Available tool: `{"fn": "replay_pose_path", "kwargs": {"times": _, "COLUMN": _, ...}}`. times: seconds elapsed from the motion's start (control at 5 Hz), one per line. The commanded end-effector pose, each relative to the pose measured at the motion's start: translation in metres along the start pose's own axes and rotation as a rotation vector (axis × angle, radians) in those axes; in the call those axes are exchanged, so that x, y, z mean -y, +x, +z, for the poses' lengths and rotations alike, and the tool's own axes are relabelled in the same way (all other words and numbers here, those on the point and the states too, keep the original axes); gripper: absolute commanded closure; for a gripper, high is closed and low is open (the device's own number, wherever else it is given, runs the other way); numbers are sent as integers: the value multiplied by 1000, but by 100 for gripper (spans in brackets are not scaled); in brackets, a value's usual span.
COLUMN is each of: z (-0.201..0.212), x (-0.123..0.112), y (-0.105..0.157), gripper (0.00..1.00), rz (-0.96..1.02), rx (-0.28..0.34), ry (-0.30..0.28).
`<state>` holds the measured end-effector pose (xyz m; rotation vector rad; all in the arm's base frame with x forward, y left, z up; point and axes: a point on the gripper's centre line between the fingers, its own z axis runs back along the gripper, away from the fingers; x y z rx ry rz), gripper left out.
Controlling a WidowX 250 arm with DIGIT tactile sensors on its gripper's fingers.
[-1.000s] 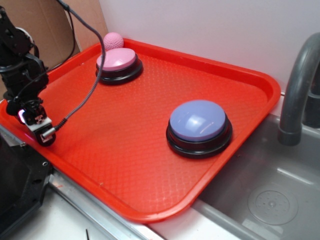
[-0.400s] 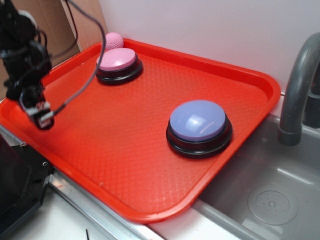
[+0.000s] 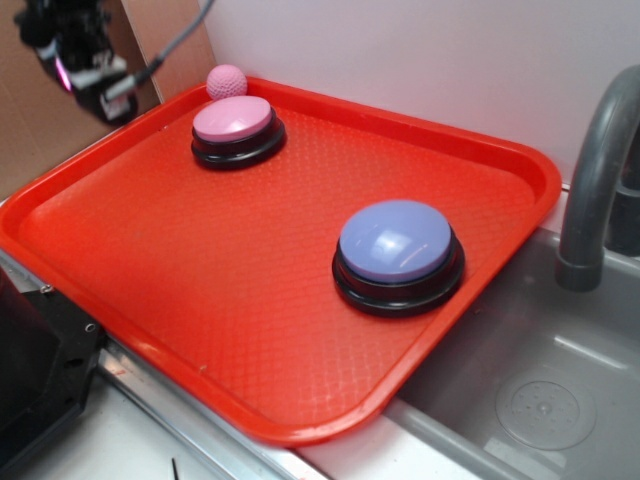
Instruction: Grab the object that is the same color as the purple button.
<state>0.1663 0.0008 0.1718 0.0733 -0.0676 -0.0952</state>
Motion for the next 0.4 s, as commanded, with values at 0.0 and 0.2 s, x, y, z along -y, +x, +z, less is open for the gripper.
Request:
{"fn": "replay_pose_path", "kwargs": {"times": 0.0, "z": 41, "x": 8, "y": 14, "gripper": 100, "rz": -7, "rx": 42, "ry": 0}}
{"fn": "replay_pose_path", "kwargs": {"times": 0.2, "z": 16, "x": 7, "y": 20, "gripper": 100, "rz": -4, "rx": -3, "ry": 14}}
